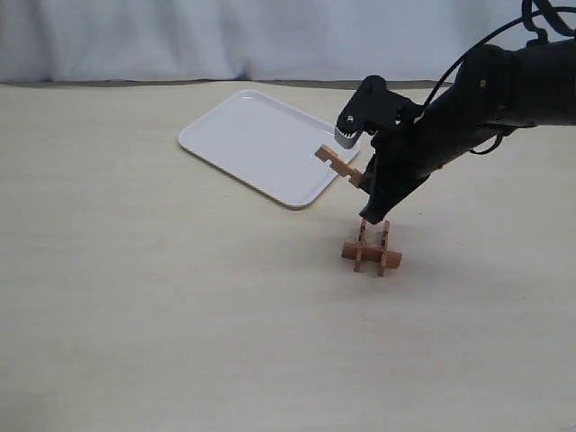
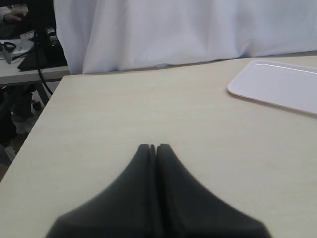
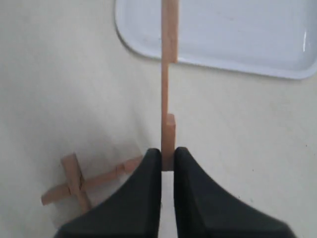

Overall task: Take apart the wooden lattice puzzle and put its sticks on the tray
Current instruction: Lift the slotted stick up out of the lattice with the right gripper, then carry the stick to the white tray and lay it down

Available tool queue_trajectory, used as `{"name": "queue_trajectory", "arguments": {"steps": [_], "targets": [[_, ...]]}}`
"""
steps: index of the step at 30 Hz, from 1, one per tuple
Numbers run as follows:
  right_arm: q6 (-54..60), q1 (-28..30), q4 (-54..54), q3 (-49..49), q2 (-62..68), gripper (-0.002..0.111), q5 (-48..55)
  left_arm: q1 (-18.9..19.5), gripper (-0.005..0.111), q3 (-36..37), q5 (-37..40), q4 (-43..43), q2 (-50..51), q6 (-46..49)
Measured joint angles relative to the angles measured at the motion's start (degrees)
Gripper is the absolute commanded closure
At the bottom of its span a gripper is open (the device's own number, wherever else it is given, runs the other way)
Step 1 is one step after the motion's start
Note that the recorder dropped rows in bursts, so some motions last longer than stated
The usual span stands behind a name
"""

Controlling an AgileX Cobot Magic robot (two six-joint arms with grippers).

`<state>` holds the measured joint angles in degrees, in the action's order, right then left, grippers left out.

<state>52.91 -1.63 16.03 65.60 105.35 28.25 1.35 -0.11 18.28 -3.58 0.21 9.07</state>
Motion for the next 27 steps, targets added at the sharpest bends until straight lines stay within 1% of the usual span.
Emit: {"name": "queue_trajectory", "arguments": {"steps": [10,15,21,27], "targets": [[0.0,0.0,13.3,0.2,2.7,0.104,-13.1,0.0,0.107,0.0,0.0,0.0,0.0,0.0],[0.0,0.0,23.7,0.6,5.8,0.104,-19.5,0.0,0.107,0.0,0.0,0.0,0.0,0.0],[0.0,-1.0,26.3,5.4,10.0,0.104,-20.8,0.0,0.107,0.0,0.0,0.0,0.0,0.0],[0.2,-6.1,26.4,10.9,14.2,0.104,-21.1,0.0,0.107,0.0,0.0,0.0,0.0,0.0]]}}
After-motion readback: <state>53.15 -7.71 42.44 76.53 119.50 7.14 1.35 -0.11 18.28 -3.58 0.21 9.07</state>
